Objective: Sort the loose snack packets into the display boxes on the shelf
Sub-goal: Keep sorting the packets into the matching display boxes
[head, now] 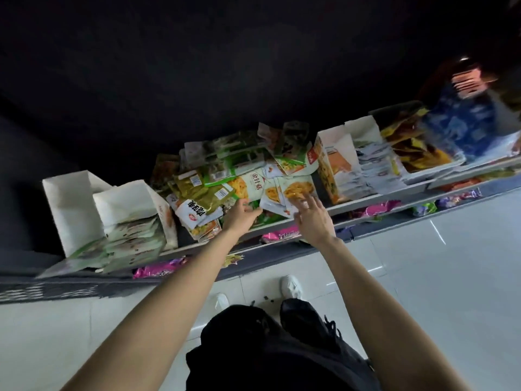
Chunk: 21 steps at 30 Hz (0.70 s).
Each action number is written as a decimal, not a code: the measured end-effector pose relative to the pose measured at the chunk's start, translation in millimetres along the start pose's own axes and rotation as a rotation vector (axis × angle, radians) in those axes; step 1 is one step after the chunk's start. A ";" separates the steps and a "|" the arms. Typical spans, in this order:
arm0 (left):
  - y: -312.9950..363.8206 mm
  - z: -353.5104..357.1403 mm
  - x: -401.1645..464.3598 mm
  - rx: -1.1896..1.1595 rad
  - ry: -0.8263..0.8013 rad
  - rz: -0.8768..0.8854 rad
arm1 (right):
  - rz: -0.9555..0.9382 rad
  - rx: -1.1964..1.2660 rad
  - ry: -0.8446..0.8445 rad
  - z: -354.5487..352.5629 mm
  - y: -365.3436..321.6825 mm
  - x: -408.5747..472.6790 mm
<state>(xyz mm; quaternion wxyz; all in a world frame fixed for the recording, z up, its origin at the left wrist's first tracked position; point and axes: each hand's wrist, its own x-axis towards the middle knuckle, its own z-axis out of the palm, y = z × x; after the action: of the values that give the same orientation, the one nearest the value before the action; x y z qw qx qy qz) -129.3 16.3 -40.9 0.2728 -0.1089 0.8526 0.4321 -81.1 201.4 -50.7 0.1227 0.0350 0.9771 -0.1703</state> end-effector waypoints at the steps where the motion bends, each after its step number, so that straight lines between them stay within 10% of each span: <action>1: 3.5 9.2 5.2 -0.013 0.036 -0.044 | -0.037 -0.040 -0.062 -1.0 6.8 7.0; 17: 14.6 26.9 0.6 0.322 0.405 -0.029 | -0.225 -0.232 -0.164 -6.8 35.6 45.6; 21: 6.6 7.3 -7.2 -0.101 0.539 -0.128 | -0.212 -0.261 -0.215 -12.1 33.4 48.5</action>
<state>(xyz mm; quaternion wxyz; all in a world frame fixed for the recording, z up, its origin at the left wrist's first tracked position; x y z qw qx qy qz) -123.4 25.8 -35.9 0.0571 -0.2870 0.8631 0.4115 -127.1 238.2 -62.7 0.2111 -0.1026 0.9704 -0.0568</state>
